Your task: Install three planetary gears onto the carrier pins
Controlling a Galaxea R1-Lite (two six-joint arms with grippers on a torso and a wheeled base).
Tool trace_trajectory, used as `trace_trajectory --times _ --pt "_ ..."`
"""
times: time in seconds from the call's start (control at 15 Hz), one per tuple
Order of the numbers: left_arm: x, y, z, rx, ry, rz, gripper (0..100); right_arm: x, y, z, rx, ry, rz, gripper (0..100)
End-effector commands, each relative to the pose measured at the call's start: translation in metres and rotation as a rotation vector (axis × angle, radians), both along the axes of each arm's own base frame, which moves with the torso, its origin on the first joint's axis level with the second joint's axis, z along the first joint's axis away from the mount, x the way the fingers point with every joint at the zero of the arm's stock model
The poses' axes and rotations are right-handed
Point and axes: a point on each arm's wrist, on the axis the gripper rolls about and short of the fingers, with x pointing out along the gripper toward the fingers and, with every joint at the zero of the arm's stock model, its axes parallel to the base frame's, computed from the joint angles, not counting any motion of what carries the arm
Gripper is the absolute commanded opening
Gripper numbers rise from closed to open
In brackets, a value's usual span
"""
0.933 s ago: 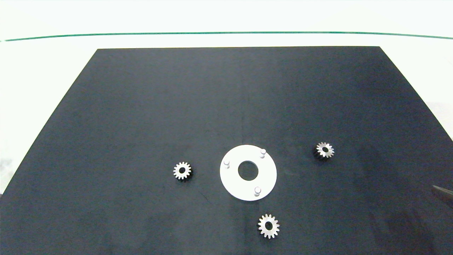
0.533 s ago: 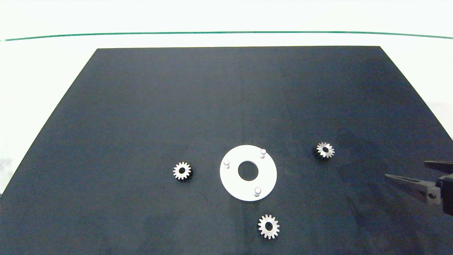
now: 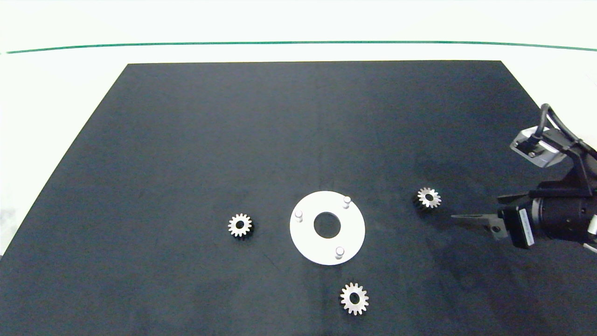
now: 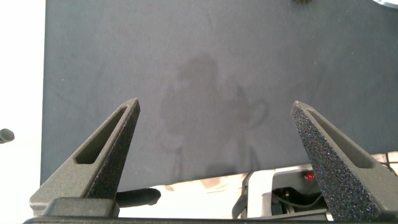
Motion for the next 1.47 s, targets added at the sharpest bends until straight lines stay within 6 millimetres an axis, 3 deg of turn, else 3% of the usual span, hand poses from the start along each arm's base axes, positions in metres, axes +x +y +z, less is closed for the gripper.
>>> trace_trajectory --times 0.07,0.4,0.6,1.47 --pt "0.000 0.000 0.000 0.001 0.004 0.001 100 0.036 0.007 -0.012 -0.019 0.064 -0.012 100" --pt "-0.002 0.000 0.004 -0.002 -0.012 -0.003 100 0.063 0.026 -0.027 -0.054 0.105 0.004 100" --pt "-0.003 0.000 0.007 -0.002 -0.024 -0.006 100 0.066 0.036 -0.021 -0.048 0.083 0.030 100" --pt "-0.006 0.000 0.013 -0.004 -0.051 -0.006 100 0.071 0.038 -0.026 -0.074 0.091 0.013 73"
